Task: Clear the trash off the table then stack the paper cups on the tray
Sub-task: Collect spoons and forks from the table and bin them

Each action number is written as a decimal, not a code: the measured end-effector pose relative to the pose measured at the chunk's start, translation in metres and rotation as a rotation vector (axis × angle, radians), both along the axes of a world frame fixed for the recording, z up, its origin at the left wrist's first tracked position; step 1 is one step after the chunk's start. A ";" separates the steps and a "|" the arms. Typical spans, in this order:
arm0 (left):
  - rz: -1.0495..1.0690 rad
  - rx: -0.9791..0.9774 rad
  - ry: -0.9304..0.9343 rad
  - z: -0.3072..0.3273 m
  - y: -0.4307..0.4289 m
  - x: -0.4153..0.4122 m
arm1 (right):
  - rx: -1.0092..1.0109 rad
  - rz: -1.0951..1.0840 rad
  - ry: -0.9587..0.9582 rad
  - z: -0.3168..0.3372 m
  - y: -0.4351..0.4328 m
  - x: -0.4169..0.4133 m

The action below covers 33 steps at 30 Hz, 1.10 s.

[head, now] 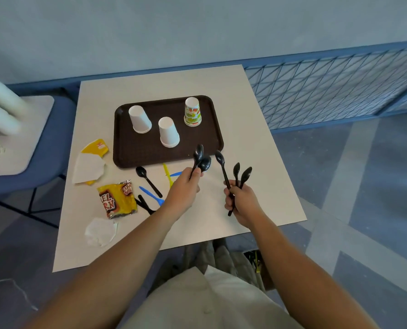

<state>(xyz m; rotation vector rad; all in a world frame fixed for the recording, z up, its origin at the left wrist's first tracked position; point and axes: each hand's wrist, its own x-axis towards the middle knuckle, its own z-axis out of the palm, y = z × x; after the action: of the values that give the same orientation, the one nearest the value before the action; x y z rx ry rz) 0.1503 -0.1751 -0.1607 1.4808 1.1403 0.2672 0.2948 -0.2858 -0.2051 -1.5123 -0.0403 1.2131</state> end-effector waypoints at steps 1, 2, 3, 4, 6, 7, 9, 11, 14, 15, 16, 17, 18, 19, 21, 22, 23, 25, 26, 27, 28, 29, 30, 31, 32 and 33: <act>0.016 -0.056 -0.011 -0.001 -0.005 -0.004 | 0.008 -0.008 0.046 0.003 -0.003 -0.004; 0.036 -0.105 -0.017 -0.001 -0.010 -0.007 | 0.008 -0.008 0.078 0.005 -0.006 -0.008; 0.060 -0.145 -0.018 -0.001 -0.015 -0.010 | 0.004 -0.003 0.099 0.006 -0.011 -0.012; 0.084 -0.179 -0.018 0.000 -0.020 -0.013 | 0.001 0.011 0.109 0.006 -0.016 -0.016; 0.116 -0.241 -0.031 -0.001 -0.034 -0.018 | 0.015 0.065 0.089 0.006 -0.029 -0.023; 0.124 -0.264 -0.038 -0.001 -0.040 -0.020 | 0.030 0.092 0.079 0.005 -0.035 -0.025; 0.137 -0.290 -0.027 -0.003 -0.053 -0.023 | 0.058 0.140 0.087 0.006 -0.048 -0.025; 0.148 -0.304 -0.007 -0.005 -0.066 -0.021 | 0.070 0.186 0.109 0.005 -0.063 -0.022; 0.143 -0.324 -0.018 -0.004 -0.092 -0.017 | 0.066 0.272 0.073 0.003 -0.089 -0.011; 0.136 -0.332 -0.026 -0.004 -0.103 -0.014 | 0.057 0.300 0.049 0.002 -0.100 -0.005; 0.129 -0.337 -0.034 -0.003 -0.115 -0.011 | 0.044 0.317 0.025 0.002 -0.112 0.001; 0.125 -0.337 -0.038 -0.003 -0.128 -0.007 | 0.022 0.323 0.002 0.001 -0.124 0.008; 0.129 -0.334 -0.035 -0.004 -0.140 -0.001 | -0.007 0.317 -0.020 0.000 -0.138 0.015; 0.144 -0.330 -0.027 -0.007 -0.154 0.007 | -0.043 0.307 -0.040 0.000 -0.153 0.024; 0.187 -0.323 0.017 -0.016 -0.181 0.023 | -0.130 0.273 -0.056 -0.002 -0.187 0.045; 0.199 -0.322 0.045 -0.022 -0.196 0.032 | -0.166 0.249 -0.050 -0.003 -0.207 0.056; 0.207 -0.325 0.070 -0.028 -0.212 0.040 | -0.190 0.226 -0.040 -0.005 -0.226 0.067; 0.217 -0.356 0.108 -0.040 -0.246 0.054 | -0.239 0.210 -0.046 -0.010 -0.265 0.089; 0.213 -0.373 0.126 -0.046 -0.263 0.059 | -0.272 0.216 -0.061 -0.015 -0.284 0.098; 0.196 -0.388 0.142 -0.049 -0.279 0.064 | -0.300 0.227 -0.078 -0.019 -0.303 0.106; 0.170 -0.399 0.157 -0.052 -0.295 0.070 | -0.315 0.243 -0.096 -0.025 -0.320 0.112; 0.141 -0.407 0.172 -0.054 -0.308 0.075 | -0.322 0.263 -0.112 -0.031 -0.336 0.118; 0.110 -0.408 0.190 -0.056 -0.319 0.078 | -0.328 0.285 -0.125 -0.038 -0.350 0.122; 0.080 -0.401 0.209 -0.058 -0.329 0.081 | -0.336 0.306 -0.133 -0.046 -0.363 0.124; 0.050 -0.386 0.226 -0.062 -0.337 0.084 | -0.348 0.329 -0.137 -0.054 -0.374 0.126; 0.026 -0.364 0.241 -0.068 -0.344 0.085 | -0.363 0.345 -0.136 -0.063 -0.383 0.126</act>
<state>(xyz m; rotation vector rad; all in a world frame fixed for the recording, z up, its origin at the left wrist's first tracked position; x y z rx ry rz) 0.2355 -0.5194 -0.2287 1.1959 1.3219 -0.1030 0.4208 -0.6689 -0.2679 -1.9624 -0.1867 1.4430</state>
